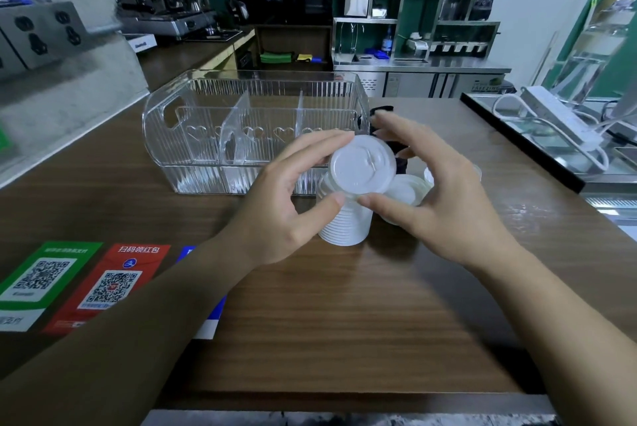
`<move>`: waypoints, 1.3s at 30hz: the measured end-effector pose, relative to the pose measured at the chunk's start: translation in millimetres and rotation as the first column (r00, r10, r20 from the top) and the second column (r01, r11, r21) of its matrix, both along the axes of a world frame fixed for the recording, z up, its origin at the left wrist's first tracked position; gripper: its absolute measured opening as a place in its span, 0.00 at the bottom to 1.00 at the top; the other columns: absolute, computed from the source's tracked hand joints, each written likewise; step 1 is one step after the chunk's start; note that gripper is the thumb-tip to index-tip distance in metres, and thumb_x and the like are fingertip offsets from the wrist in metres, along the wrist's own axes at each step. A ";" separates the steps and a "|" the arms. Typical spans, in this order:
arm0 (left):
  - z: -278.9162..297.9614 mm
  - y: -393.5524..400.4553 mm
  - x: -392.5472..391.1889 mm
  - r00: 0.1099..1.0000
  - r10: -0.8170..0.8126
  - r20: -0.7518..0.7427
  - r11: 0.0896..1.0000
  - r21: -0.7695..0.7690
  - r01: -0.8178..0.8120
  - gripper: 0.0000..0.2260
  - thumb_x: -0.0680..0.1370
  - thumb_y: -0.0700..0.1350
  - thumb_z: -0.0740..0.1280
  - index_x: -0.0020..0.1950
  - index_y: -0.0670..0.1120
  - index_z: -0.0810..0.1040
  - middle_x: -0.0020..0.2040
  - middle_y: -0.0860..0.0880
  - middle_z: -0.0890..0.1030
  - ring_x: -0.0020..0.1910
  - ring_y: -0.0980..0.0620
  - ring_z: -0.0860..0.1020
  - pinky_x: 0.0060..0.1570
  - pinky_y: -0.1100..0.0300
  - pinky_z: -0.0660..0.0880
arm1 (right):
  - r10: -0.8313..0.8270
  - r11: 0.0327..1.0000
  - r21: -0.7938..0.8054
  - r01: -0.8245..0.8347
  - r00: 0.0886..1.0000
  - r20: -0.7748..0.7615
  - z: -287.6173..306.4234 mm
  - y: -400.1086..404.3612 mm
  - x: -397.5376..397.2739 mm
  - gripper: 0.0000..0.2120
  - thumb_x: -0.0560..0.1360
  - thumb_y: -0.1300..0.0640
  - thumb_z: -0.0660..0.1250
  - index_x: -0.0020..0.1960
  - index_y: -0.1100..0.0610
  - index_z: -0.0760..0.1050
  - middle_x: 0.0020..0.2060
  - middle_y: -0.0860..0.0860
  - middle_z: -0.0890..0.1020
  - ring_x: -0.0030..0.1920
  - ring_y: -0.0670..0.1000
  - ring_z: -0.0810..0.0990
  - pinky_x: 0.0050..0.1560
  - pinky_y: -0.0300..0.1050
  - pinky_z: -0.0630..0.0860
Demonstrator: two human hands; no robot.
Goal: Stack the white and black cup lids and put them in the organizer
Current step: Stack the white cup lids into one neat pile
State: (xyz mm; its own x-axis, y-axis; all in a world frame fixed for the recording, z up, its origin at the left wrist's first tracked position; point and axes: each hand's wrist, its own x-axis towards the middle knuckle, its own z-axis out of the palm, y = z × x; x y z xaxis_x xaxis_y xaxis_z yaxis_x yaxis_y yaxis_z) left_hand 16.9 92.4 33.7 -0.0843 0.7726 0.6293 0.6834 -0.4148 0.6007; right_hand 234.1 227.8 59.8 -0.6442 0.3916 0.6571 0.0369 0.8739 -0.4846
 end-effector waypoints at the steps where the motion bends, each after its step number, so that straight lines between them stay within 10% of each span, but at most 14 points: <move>1: 0.4 -0.3 -0.4 1.000 -0.001 0.005 1.000 -0.009 0.001 0.30 0.83 0.36 0.73 0.86 0.42 0.73 0.83 0.49 0.75 0.85 0.45 0.72 0.84 0.38 0.70 | 0.008 1.000 0.000 -0.008 1.000 0.005 -0.2 -0.4 -0.1 0.40 0.75 0.53 0.84 0.83 0.55 0.70 0.75 0.45 0.79 0.75 0.45 0.77 0.74 0.37 0.71; 7: 0.7 -0.9 2.2 0.996 0.085 -0.041 0.984 -0.156 -0.090 0.36 0.82 0.52 0.79 0.88 0.52 0.70 0.80 0.58 0.75 0.81 0.56 0.73 0.77 0.58 0.73 | -0.029 0.999 -0.032 0.030 0.999 0.035 -7.1 4.3 -4.9 0.31 0.77 0.45 0.81 0.76 0.54 0.79 0.68 0.45 0.83 0.70 0.45 0.81 0.71 0.39 0.73; 14: -5.7 3.3 -3.0 0.983 0.170 -0.068 0.928 -0.326 -0.183 0.44 0.72 0.71 0.83 0.83 0.64 0.67 0.78 0.65 0.76 0.78 0.65 0.73 0.79 0.49 0.74 | -0.108 0.990 -0.080 0.116 0.988 0.106 -15.7 3.6 -12.0 0.30 0.76 0.36 0.77 0.73 0.51 0.81 0.64 0.41 0.85 0.65 0.43 0.82 0.65 0.39 0.77; 39: -16.5 7.7 -7.0 0.993 0.042 0.108 0.930 -0.368 0.001 0.38 0.77 0.58 0.85 0.82 0.63 0.70 0.75 0.60 0.82 0.76 0.58 0.80 0.79 0.43 0.76 | -0.054 0.974 -0.211 0.081 0.990 0.130 -16.3 3.3 -13.9 0.29 0.75 0.39 0.81 0.72 0.50 0.82 0.62 0.38 0.87 0.64 0.37 0.83 0.67 0.36 0.76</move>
State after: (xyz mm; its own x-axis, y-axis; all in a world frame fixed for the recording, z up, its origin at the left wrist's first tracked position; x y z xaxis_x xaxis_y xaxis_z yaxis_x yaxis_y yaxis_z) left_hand 9.9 100.1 17.2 -0.1561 0.9449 0.2879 0.6086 -0.1375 0.7814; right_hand 220.1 231.1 43.5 -0.6822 0.5601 0.4700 0.1632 0.7432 -0.6488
